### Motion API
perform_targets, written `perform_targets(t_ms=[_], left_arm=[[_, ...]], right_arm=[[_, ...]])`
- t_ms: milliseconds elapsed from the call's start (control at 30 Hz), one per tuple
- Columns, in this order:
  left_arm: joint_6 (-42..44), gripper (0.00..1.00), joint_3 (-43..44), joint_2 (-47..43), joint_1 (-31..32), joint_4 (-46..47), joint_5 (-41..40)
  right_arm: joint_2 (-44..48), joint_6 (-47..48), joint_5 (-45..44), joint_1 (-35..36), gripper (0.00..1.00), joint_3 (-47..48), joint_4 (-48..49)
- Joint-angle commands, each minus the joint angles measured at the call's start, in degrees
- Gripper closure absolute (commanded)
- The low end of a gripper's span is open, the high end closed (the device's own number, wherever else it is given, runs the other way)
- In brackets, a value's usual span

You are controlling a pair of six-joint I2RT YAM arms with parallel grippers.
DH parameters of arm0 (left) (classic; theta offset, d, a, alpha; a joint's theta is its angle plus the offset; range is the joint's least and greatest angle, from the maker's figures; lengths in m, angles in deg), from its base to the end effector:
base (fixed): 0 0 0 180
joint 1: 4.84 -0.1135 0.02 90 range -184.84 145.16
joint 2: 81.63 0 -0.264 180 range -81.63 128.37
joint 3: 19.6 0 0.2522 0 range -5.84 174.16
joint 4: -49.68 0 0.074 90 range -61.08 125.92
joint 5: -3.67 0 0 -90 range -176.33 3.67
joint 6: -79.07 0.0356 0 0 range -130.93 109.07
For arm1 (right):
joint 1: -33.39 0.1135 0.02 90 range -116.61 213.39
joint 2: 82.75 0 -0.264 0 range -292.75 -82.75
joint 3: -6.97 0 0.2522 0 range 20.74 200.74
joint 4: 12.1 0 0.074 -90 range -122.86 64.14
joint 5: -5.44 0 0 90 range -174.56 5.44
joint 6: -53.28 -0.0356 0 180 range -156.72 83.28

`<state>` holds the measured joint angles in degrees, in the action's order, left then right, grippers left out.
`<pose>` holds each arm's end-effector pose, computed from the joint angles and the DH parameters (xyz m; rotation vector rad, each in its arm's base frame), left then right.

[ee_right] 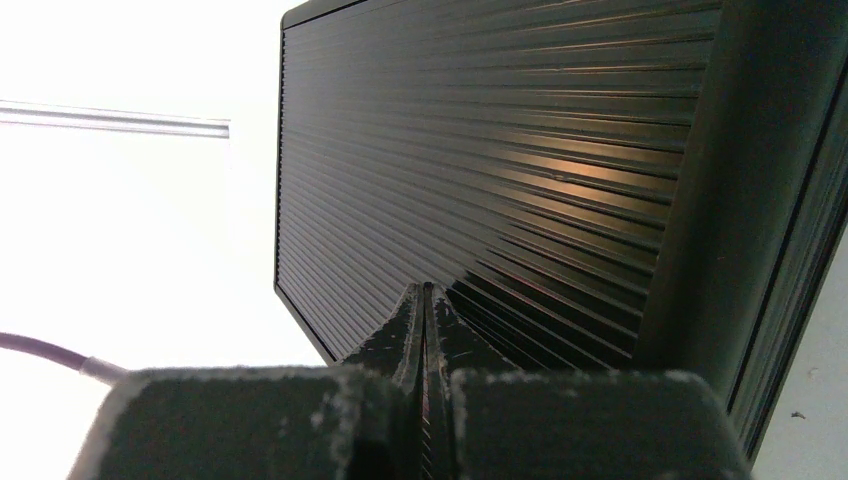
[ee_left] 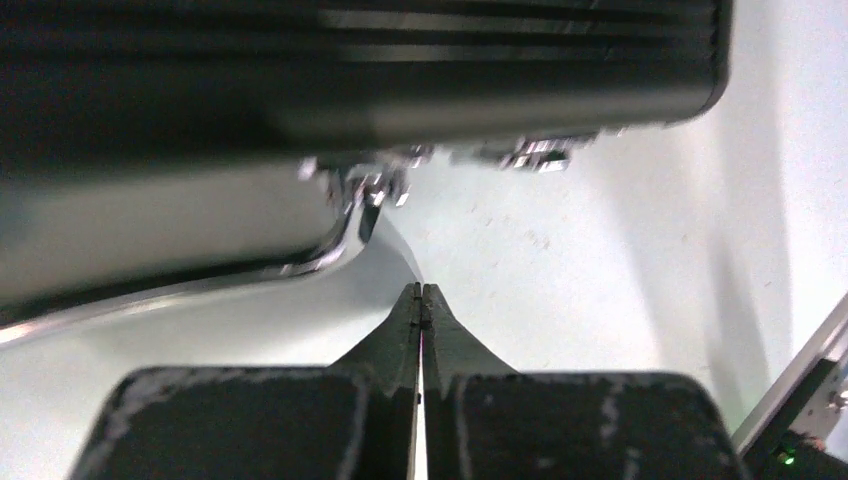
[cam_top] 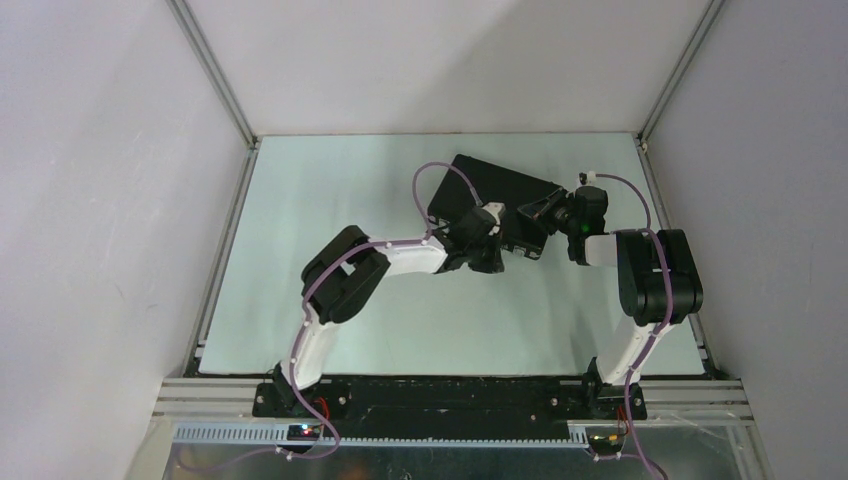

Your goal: Pack up texas hold em set

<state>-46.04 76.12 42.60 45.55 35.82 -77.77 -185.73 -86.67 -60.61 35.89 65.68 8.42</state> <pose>0.2961 -0.3661 0.1378 0.4117 2.4518 -0.8810 0.3564 0.0300 0.1518 0.5705 2.0102 0.9907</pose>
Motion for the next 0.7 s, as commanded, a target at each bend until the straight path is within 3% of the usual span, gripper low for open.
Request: perform_targets(t_ms=[0, 200, 367, 567, 600, 667], left_arm=[[3.5, 1.00, -4.8, -9.0, 0.2, -4.1, -7.0], [5.0, 1.00, -13.9, -24.4, 0.5, -6.5, -16.5], [5.7, 1.00, -19.5, -39.0, 0.4, -11.2, -23.6], [5.6, 0.65, -27.4, -55.9, 0.2, -17.3, -34.3], [5.5, 0.57, -28.7, -57.6, 0.1, -18.4, -36.0], [5.2, 0.49, -31.3, -65.0, -0.2, -20.0, -37.9]], right_arm=[[-2.4, 1.7, -2.2, -0.4, 1.00, -1.7, -5.1], [-1.3, 3.2, -1.0, 0.1, 1.00, -2.3, -2.1], [5.9, 7.0, -3.7, 2.8, 1.00, -2.6, -2.6], [21.1, 9.8, -9.6, 6.4, 0.96, -2.7, -10.3], [24.9, 11.0, -11.2, 7.0, 0.93, -2.7, -13.3], [31.0, 12.8, -14.6, 8.7, 0.85, -2.7, -19.3]])
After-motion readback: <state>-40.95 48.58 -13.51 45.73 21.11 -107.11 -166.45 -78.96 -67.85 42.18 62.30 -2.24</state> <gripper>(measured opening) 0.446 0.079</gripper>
